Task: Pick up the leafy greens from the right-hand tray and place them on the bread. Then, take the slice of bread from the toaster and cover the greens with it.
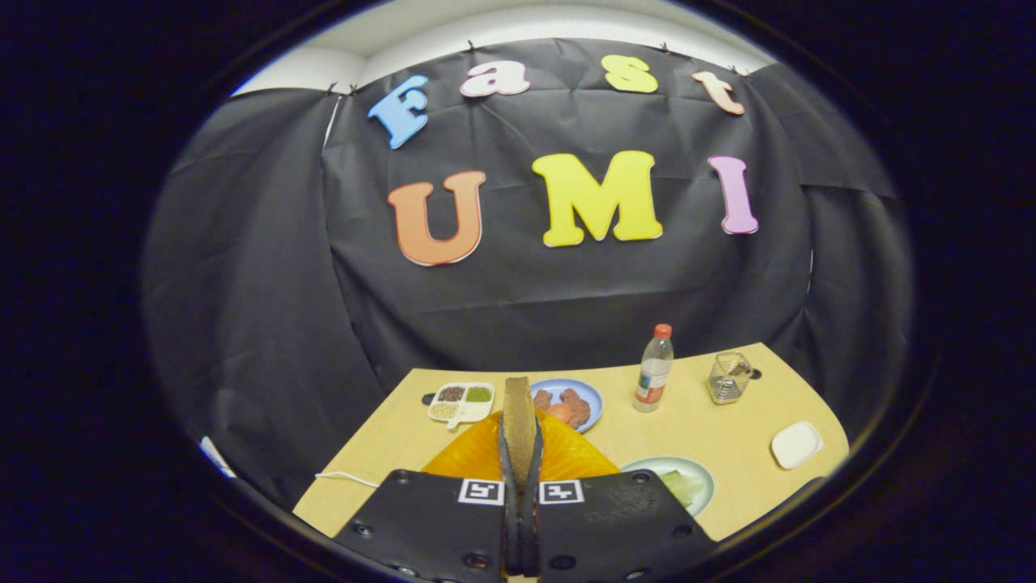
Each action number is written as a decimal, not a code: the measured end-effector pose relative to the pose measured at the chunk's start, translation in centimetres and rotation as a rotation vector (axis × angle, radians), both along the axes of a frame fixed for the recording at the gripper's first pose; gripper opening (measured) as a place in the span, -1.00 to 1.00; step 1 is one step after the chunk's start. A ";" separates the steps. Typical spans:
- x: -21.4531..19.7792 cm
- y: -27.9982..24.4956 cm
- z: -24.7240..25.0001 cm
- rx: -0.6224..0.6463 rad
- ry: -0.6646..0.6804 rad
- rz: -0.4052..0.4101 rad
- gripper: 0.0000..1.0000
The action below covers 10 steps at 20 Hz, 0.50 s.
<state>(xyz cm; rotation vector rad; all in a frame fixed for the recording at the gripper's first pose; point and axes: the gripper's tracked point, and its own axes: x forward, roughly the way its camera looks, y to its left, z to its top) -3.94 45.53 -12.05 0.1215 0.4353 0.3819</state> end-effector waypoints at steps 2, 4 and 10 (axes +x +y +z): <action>1.0 -2.9 0.2 -0.010 -0.020 -0.031 -0.98; 1.7 -5.3 -1.3 -0.017 -0.007 -0.057 -0.98; 3.4 -9.5 -9.1 -0.053 0.065 -0.056 -0.98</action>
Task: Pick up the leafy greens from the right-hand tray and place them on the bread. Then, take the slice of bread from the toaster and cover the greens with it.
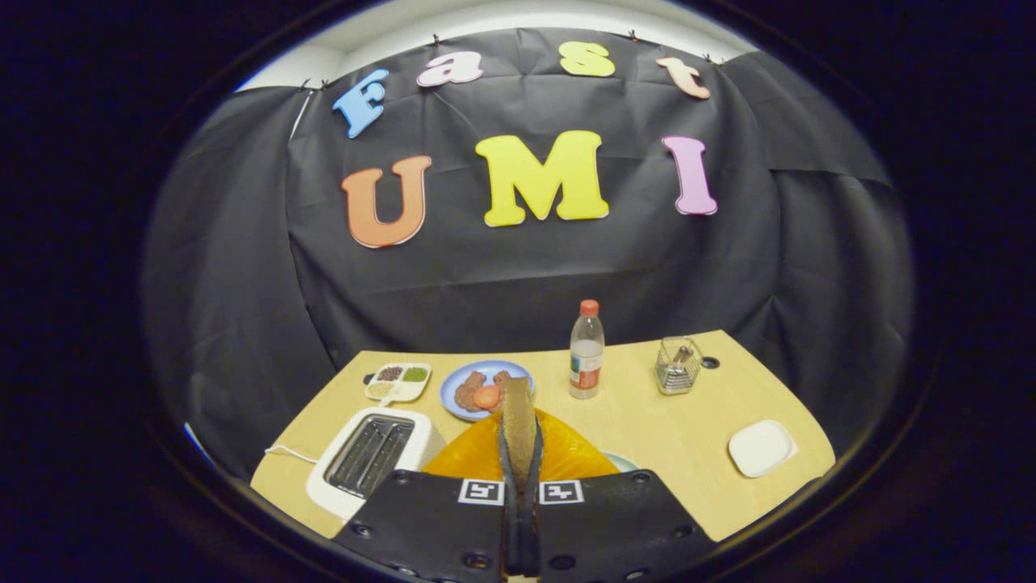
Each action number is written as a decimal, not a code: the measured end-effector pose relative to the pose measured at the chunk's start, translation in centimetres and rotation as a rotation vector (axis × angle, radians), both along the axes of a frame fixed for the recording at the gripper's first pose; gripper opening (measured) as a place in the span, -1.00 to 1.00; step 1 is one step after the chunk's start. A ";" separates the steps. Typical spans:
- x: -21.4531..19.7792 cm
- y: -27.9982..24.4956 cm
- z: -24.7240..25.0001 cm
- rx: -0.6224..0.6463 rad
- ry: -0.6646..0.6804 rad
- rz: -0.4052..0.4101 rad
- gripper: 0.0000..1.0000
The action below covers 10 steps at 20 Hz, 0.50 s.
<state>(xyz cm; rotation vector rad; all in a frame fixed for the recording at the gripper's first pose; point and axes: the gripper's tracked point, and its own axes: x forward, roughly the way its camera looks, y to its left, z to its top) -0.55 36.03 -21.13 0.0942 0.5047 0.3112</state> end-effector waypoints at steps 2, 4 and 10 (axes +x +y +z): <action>0.4 -0.9 -3.3 -0.015 0.057 0.004 -0.98; 0.8 -1.0 -5.8 -0.012 0.095 0.014 -0.98; 1.4 -0.1 -10.2 0.056 0.154 0.050 -0.98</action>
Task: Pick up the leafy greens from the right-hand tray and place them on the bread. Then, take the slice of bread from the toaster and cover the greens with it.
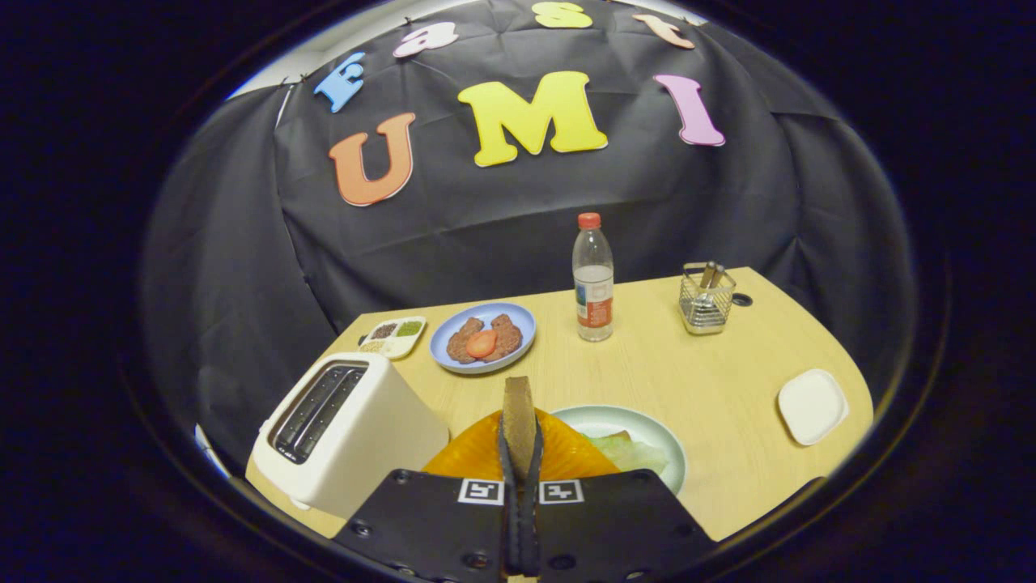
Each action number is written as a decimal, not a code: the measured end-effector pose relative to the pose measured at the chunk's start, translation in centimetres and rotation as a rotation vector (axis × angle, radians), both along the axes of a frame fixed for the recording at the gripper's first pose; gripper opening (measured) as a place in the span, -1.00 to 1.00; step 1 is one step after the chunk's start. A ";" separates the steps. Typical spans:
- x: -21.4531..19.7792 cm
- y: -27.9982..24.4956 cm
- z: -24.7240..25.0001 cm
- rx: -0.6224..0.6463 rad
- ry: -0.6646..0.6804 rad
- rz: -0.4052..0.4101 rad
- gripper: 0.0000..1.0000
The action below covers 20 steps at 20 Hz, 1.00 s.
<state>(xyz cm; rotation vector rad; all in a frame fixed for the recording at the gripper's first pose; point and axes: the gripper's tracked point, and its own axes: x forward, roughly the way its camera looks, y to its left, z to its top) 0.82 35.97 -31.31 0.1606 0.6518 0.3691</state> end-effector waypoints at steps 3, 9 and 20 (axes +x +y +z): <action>0.3 -0.9 -1.7 0.018 0.023 -0.018 -0.98; 0.6 -3.8 -4.1 0.028 0.056 -0.050 -0.77; 1.3 -8.3 -6.5 -0.048 0.040 0.028 0.48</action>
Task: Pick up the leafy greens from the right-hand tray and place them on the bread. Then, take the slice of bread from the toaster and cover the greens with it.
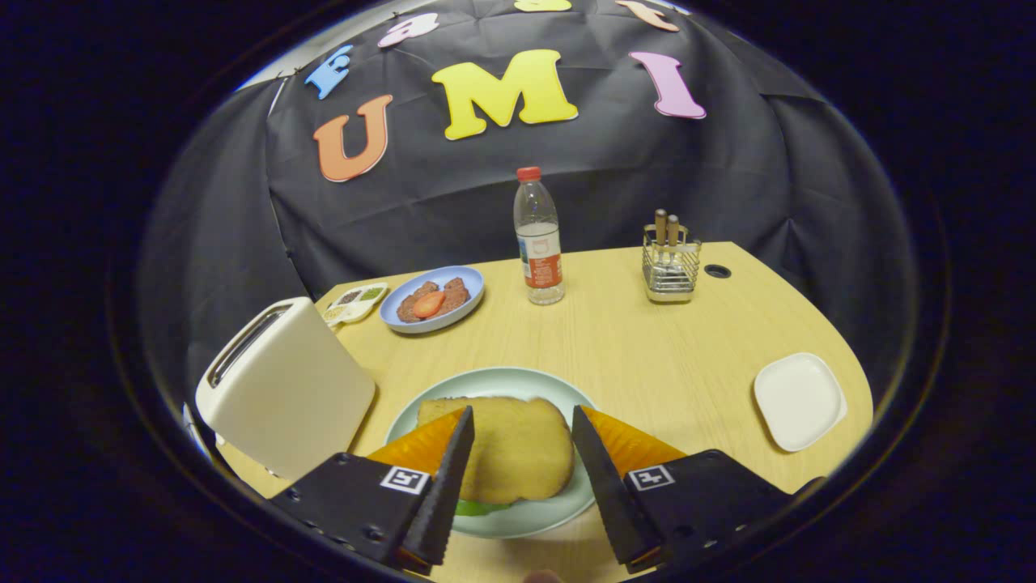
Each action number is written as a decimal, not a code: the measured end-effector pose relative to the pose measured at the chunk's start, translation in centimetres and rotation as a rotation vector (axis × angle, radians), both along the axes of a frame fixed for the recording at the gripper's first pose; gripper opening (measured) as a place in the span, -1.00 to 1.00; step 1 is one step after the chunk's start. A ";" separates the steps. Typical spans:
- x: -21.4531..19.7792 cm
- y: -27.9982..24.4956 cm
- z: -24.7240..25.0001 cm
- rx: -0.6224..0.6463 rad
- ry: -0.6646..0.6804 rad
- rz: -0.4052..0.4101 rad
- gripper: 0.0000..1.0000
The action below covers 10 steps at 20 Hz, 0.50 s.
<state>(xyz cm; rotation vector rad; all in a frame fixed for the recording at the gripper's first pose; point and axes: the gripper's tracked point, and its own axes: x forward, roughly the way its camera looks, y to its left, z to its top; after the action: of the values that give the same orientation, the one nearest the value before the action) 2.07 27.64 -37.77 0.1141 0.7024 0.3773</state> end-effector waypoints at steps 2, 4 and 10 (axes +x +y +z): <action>0.5 -1.6 1.1 0.006 -0.025 -0.014 0.54; 0.8 -3.5 3.2 0.021 -0.066 -0.020 0.77; 1.6 -13.7 12.3 -0.045 -0.265 -0.015 0.93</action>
<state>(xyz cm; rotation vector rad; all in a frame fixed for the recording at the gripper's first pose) 3.64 13.94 -25.44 0.0260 0.4483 0.3545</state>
